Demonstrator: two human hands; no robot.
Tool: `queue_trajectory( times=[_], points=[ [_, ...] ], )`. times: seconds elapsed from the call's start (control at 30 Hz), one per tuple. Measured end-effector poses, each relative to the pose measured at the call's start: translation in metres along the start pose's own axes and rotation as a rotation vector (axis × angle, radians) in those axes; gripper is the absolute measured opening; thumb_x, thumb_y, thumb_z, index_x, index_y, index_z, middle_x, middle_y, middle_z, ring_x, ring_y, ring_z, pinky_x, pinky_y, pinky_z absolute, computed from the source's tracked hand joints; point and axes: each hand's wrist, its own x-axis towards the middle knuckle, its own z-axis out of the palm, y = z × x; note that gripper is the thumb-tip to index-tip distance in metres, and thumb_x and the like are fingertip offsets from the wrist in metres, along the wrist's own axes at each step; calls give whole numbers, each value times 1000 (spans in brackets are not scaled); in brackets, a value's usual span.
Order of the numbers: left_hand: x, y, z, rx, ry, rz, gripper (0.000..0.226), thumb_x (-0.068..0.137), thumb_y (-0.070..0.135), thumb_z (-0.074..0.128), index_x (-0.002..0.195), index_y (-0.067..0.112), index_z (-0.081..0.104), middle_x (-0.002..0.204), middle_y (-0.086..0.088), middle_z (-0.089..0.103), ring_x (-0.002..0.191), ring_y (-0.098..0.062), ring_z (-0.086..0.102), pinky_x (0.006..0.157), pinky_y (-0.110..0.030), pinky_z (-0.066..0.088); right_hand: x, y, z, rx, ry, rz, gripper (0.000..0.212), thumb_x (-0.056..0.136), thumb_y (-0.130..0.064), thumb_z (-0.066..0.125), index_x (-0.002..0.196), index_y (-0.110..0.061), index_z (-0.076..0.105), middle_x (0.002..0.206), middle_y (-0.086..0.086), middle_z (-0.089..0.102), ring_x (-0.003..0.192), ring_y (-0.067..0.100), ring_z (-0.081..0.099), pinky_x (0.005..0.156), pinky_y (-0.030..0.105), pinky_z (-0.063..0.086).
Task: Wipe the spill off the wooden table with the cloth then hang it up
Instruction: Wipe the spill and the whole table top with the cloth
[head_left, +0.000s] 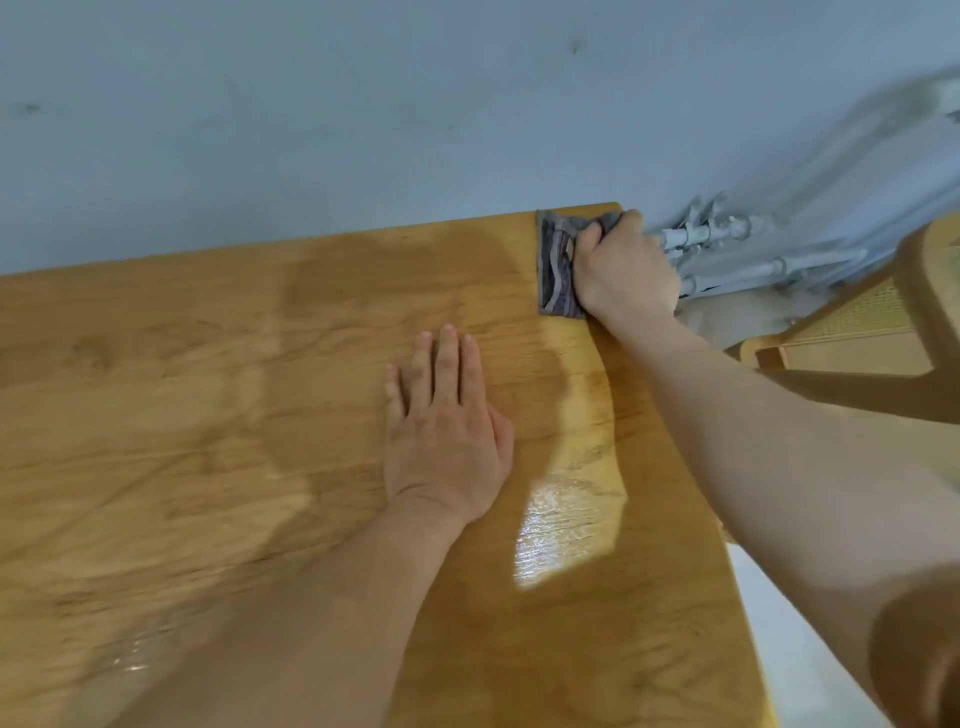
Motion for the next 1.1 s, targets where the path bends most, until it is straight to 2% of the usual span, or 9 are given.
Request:
queue_trajectory(
  times=[0.13,0.23,0.43,0.57,0.63,0.73,0.83,1.0,1.1],
  points=[
    [8,-5,2,15,-6,6,65,92,37,15,151,11,4,160,-7,0,147,-24,-7,118,-50,2,22,-11,5,20,4,10,53,100,-47,26,126,-5,44,126,20,56,112,40,54,77,42,37],
    [-3,-4,4,14,-4,10,65,93,37,16,151,12,5,160,-5,2,147,-22,-5,118,-49,2,2,1,3,-14,17,-39,55,100,-51,28,124,-4,44,122,20,58,110,40,56,72,39,33],
    [-1,-5,3,22,5,12,63,94,34,18,152,13,7,161,-3,4,147,-22,-3,118,-48,2,-88,66,-11,21,-50,-5,52,100,-53,30,111,-5,47,106,23,64,97,42,62,69,41,38],
    [-11,6,3,7,-12,-3,63,94,30,22,152,10,7,160,-6,3,147,-25,-2,118,-48,3,-154,106,-17,41,-59,47,42,101,-50,31,98,-10,42,95,22,65,88,40,63,64,39,37],
    [-12,21,5,-20,-32,44,63,94,32,19,152,11,6,161,-5,1,147,-23,-4,118,-47,2,-178,115,-17,47,-51,78,41,100,-50,30,102,-11,43,100,18,63,89,39,62,65,42,39],
    [-25,59,12,-46,-34,198,70,87,37,11,151,11,11,160,-5,6,147,-22,0,118,-46,1,-200,120,-15,-26,-13,74,46,100,-49,29,126,-13,43,115,12,59,98,37,61,69,42,43],
    [-34,77,20,-39,-3,186,71,86,37,12,151,10,16,160,-6,11,147,-23,3,117,-45,-1,-198,120,-15,-38,8,75,43,101,-46,27,126,-15,43,115,9,59,97,35,62,64,38,38],
    [-26,74,22,-44,13,177,68,88,36,17,151,10,18,159,-6,13,147,-23,5,118,-46,2,-145,101,-12,94,16,24,35,103,-40,31,104,-10,49,98,16,65,85,39,62,60,37,35],
    [-31,78,21,-62,9,172,66,90,37,17,150,9,19,159,-7,14,147,-23,6,118,-47,4,-97,73,-7,110,23,-26,36,104,-39,29,107,-9,48,103,12,64,87,36,62,62,37,37]
  ],
)
